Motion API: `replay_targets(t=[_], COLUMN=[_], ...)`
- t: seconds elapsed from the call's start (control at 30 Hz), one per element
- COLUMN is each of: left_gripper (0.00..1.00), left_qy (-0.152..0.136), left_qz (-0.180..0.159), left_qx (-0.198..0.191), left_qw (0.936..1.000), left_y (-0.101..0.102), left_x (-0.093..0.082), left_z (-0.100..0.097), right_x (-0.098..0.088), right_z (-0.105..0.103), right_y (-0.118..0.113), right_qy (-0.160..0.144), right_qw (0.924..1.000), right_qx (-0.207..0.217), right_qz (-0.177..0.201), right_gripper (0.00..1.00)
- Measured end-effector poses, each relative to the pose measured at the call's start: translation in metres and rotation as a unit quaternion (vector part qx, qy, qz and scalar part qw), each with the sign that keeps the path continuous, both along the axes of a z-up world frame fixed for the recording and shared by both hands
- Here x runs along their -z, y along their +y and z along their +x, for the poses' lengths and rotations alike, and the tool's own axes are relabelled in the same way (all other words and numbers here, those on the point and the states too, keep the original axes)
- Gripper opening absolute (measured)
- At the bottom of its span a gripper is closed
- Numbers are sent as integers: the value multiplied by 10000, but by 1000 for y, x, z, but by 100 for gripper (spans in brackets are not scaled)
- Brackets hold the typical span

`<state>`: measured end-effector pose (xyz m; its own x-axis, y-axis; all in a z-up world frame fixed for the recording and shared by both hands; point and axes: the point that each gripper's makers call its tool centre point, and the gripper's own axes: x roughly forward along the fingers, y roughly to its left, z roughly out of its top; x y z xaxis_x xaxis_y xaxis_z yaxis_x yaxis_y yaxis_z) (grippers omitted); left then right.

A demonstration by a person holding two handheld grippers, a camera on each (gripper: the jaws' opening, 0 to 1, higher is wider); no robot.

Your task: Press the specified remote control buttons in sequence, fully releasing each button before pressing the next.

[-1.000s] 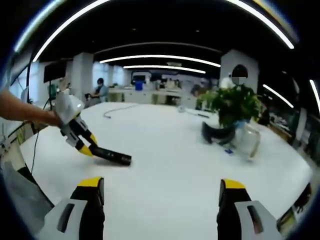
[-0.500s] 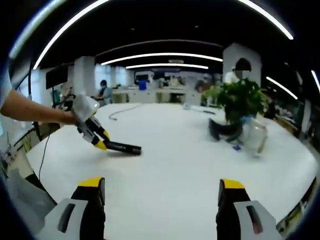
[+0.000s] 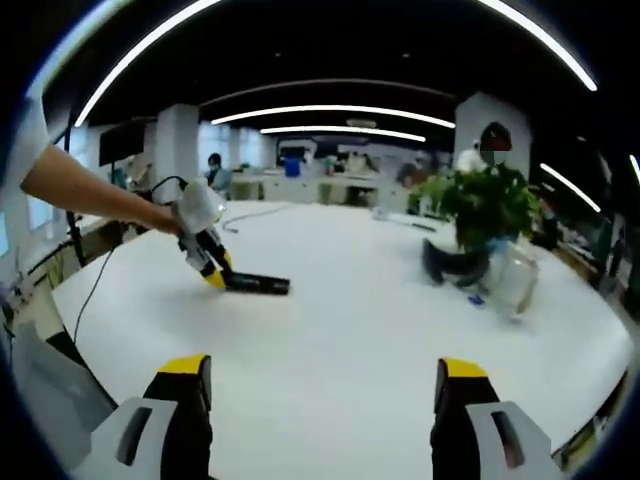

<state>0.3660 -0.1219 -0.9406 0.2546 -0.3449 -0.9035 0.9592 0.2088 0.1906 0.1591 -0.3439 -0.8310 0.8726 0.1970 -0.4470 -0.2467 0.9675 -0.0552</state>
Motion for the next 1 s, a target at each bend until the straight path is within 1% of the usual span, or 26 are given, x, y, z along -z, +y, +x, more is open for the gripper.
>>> replay_targets(t=[0.07, 0.1, 0.13, 0.17, 0.23, 0.27, 0.3, 0.37, 0.43, 0.5, 0.6, 0.67, 0.73, 0.87, 0.9, 1.0], left_gripper=[23, 23, 23, 23, 23, 23, 23, 23, 23, 23, 24, 24, 24, 24, 24, 24], left_qy=[-26, 70, 33, 49, 87, 272, 382, 437, 374, 374, 317, 276, 417, 380, 449, 471], left_qz=[119, 51, 59, 55, 119, 108, 99, 78, 111, 139, 210, 231, 201, 294, 292, 263], left_qx=[51, 79, 0, -30, 65, 93, 94, 99, 75, 76, 204, 248, 173, 272, 255, 281], left_qw=[9999, 9999, 10000, 10000, 9999, 9995, 9992, 9990, 9992, 9992, 9991, 9990, 9988, 9985, 9982, 9982], left_y=[3, 1, 2, 2, 4, 3, 3, 2, 3, 3, 3, 4, 4, 6, 6, 6], left_x=[4, 3, 3, 3, 1, 2, 3, 3, 3, 3, 4, 4, 4, 4, 5, 6], left_z=[6, 6, 11, 13, 20, 20, 21, 28, 36, 40, 49, 57, 61, 69, 69, 74], right_x=[1, 2, 2, 1, 2, 3, 3, 2, 1, 4, 5, 2, 1, 3, 3, 3], right_z=[0, 0, 0, 0, 0, 0, 0, 0, 0, 1, 1, 1, 1, 0, 0, 0], right_y=[-2, -3, -3, -3, -4, -3, -3, -1, -1, -3, -4, -2, -2, -3, -3, -3], right_qy=[30, 28, 29, 18, 31, 45, 41, 3, -19, 51, 65, 14, -4, 37, 32, 34], right_qw=[10000, 10000, 10000, 10000, 10000, 10000, 10000, 10000, 10000, 10000, 10000, 10000, 10000, 10000, 10000, 10000], right_qx=[26, 46, 56, 66, 72, 60, 41, 2, 6, 41, 57, 34, 35, 45, 44, 46], right_qz=[-15, -7, 1, 5, -5, -16, -12, 1, -21, -40, -46, 24, 24, -16, -18, -10], right_gripper=[91, 91, 91, 91, 91, 91, 91, 91, 91, 91, 90, 90, 91, 90, 90, 89])
